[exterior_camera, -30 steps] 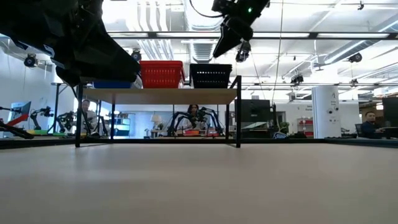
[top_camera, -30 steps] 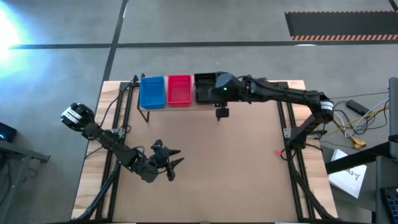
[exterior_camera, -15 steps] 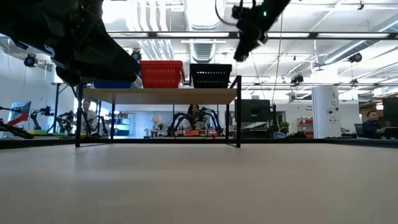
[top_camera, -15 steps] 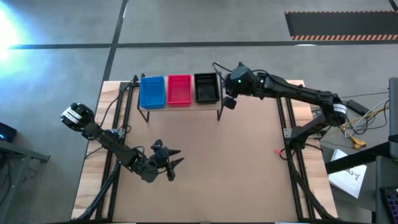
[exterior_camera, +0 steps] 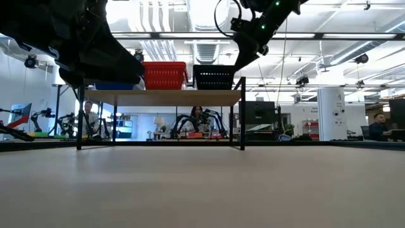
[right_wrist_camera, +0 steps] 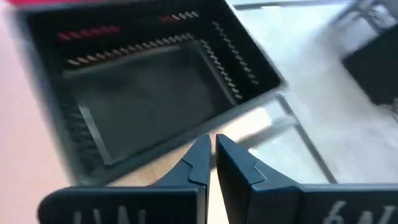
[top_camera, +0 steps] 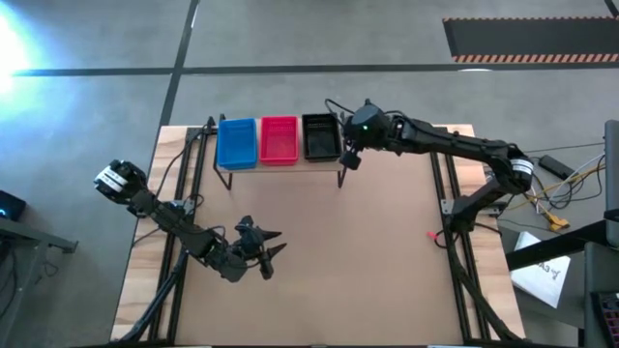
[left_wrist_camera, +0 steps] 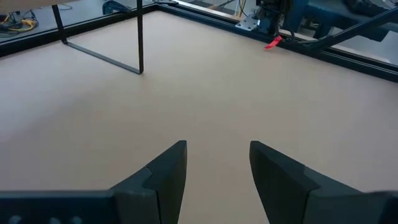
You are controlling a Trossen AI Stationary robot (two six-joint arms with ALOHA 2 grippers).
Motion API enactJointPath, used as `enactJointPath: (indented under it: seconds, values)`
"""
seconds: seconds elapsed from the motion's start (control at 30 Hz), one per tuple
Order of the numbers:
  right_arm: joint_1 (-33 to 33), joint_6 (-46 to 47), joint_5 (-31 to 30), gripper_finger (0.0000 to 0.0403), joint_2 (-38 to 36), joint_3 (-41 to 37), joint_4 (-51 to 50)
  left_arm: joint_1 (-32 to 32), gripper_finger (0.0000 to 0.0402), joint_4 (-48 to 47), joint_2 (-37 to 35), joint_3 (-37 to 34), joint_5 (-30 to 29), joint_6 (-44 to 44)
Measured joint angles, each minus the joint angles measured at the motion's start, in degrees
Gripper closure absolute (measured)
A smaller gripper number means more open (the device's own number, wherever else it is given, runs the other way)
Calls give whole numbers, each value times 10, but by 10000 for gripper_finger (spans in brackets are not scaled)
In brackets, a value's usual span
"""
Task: Stack baskets on shelf by color
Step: Stack the black bin on the black bin on the shelf
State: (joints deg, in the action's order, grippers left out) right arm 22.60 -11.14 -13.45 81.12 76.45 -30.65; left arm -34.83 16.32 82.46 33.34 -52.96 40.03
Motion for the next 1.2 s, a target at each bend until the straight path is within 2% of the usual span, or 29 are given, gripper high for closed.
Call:
enactJointPath:
  seconds: [0.2, 0.5, 0.63, 0.7, 1.03, 1.2]
  values:
    - [-4, 0, 90, 388, 0, 0, -1, 0, 242, 3, 0, 0, 0, 0]
    - [-10, -7, 81, 388, -19, -1, 1, 1, 242, 12, 0, 0, 0, -2]
    - [-10, 42, -24, 388, -28, -1, 1, 1, 242, 12, 0, 0, 0, -3]
    - [-8, 51, -42, 388, -26, -3, -3, 1, 242, 12, 0, 0, 0, -3]
    - [-10, 51, -15, 388, 4, -9, -4, 1, 242, 12, 0, 0, 0, -3]
    - [-10, 31, 41, 388, 0, -9, -4, 1, 242, 12, 0, 0, 0, -3]
